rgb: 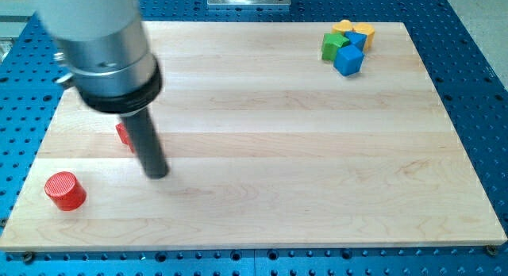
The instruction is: Slide the red star below the green circle
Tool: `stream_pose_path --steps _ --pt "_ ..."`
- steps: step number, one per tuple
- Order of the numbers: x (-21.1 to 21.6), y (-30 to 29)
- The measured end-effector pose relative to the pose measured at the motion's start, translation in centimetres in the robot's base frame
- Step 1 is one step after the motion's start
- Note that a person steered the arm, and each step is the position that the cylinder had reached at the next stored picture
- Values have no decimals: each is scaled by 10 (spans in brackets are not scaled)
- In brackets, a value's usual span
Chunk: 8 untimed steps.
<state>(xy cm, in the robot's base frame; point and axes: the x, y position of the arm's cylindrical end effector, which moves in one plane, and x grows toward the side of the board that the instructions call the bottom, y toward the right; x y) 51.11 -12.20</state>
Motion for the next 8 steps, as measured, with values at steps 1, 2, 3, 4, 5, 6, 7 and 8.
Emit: stream_pose_path --steps 1,2,3,4,5,6,7,8 --pt "-56 -5" --pt "-22 21" --pt "8 -4" --pt "-3 -39" --pt "-46 -39" --pt "-111 -39" --pt "-172 -39" --pt "-155 -48"
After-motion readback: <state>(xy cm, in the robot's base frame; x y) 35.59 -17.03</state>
